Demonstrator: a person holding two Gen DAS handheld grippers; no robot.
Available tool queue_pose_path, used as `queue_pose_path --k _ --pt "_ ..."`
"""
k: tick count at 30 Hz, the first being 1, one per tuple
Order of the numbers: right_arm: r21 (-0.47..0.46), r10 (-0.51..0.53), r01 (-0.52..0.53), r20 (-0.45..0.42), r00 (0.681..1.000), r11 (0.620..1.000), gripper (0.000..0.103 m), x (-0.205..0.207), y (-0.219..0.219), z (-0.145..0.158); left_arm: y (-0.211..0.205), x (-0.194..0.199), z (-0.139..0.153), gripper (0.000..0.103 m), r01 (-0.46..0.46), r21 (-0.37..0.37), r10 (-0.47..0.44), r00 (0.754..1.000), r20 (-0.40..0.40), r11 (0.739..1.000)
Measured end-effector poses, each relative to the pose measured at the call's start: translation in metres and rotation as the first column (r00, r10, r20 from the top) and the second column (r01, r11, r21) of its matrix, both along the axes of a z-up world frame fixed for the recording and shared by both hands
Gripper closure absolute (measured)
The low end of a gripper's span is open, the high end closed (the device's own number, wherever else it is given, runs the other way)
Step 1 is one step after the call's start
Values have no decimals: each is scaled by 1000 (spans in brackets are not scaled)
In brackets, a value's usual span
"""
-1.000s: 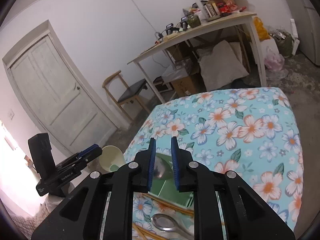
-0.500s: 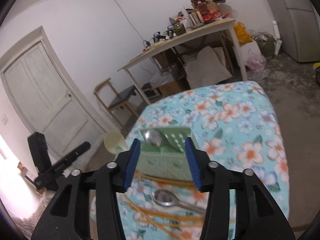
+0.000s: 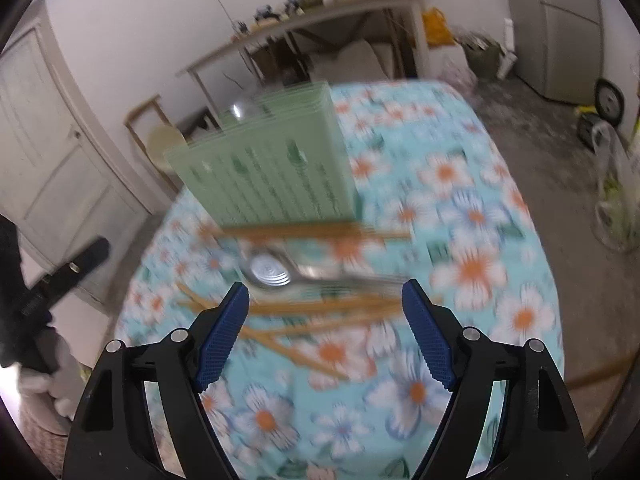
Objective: Organize utensils
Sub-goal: 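Lower the cream ladle into the green basket and open the left tool, then close the left tool on the handle of a metal spoon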
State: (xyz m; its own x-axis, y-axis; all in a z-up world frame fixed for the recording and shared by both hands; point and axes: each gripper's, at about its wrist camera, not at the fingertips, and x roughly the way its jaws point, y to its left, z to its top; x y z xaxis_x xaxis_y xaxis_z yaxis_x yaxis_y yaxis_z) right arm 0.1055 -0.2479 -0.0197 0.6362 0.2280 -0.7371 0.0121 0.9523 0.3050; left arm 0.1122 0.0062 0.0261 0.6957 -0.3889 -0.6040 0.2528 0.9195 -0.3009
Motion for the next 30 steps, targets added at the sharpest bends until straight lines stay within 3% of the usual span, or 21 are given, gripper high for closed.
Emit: queue_pose_path --k 4,9,17,24,27,30 --pt "-40 -8 6 -54 998 999 23 -7 3 -17 -3 -6 -4 39 -8 26 8 1000 6 1000" --pt "-102 -35 29 -59 998 994 16 -10 3 -24 -12 -3 -13 39 4 68 -4 1000 0 998" --pt "-146 -11 10 -4 1000 989 16 -12 6 -27 -50 13 -27 39 131 142 -134 991 9 981" --pt "-156 49 -43 33 998 987 16 -2 10 -26 -97 45 -51 59 272 226 -270 962 -42 935" --pt "-158 61 -56 27 998 986 16 6 10 -29 -111 61 -65 69 290 275 -277 957 -85 916" --pt "-152 67 -63 19 998 986 17 11 9 -31 -116 75 -78 70 286 306 -257 957 -133 908"
